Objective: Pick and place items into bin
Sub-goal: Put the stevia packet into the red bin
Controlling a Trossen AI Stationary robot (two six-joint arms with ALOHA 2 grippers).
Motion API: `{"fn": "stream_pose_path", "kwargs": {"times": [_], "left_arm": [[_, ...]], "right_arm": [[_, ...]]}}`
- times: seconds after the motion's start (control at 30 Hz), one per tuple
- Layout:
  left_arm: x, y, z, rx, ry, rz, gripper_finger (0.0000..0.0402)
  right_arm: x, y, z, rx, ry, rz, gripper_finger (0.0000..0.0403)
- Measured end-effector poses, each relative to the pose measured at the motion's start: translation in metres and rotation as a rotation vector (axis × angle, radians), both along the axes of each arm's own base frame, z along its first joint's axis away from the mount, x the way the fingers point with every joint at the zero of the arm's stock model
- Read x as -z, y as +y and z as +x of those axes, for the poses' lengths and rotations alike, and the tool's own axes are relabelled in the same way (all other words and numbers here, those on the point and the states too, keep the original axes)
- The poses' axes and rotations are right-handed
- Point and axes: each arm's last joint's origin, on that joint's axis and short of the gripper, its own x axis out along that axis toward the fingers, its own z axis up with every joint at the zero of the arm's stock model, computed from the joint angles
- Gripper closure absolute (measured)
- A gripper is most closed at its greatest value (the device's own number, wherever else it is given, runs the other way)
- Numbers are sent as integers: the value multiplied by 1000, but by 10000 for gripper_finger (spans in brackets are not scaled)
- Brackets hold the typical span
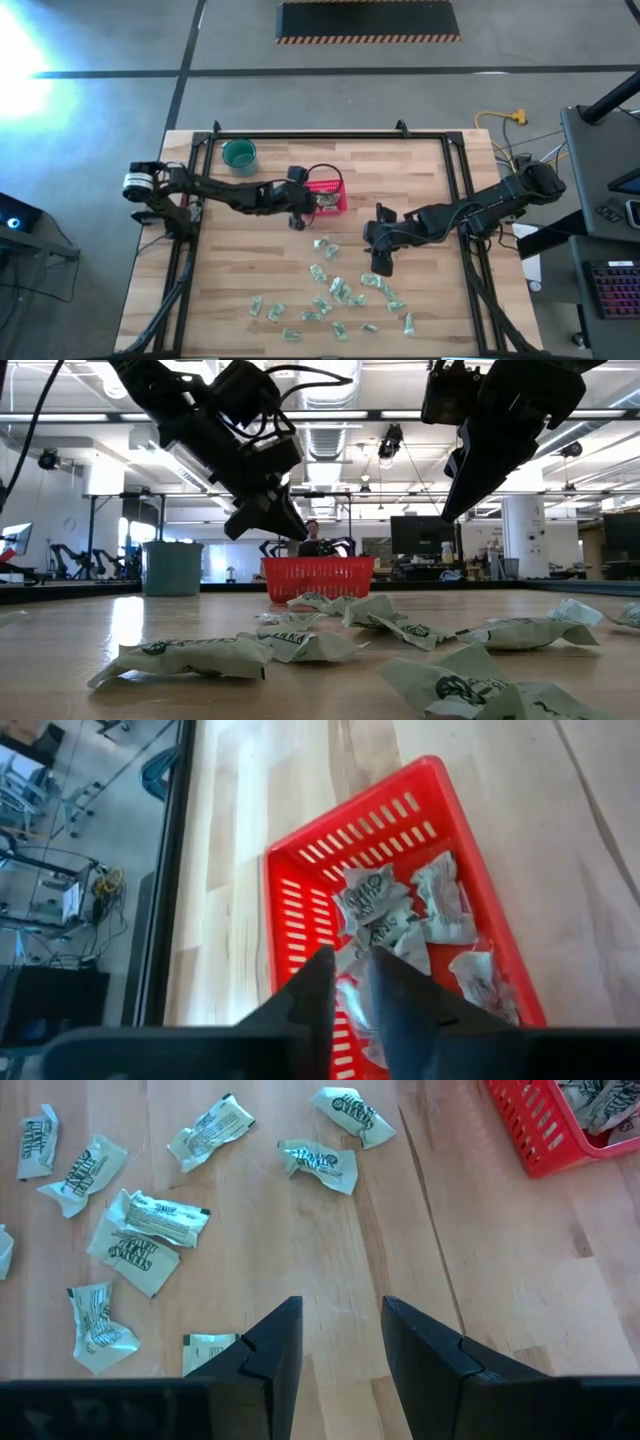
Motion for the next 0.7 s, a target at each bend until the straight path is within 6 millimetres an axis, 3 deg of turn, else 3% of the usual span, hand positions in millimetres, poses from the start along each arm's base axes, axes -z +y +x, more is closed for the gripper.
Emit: {"fn": "stream_pose_path", "kwargs": {"times": [0.3,0.7], "left_arm": [[-2,0,-1,-20,-17,-25,269],[-7,-37,-28,-30,140,-163,260]], "right_arm": [[2,1,-1,1,1,7,273],[6,27,-6,-65,-24,78,273]]}}
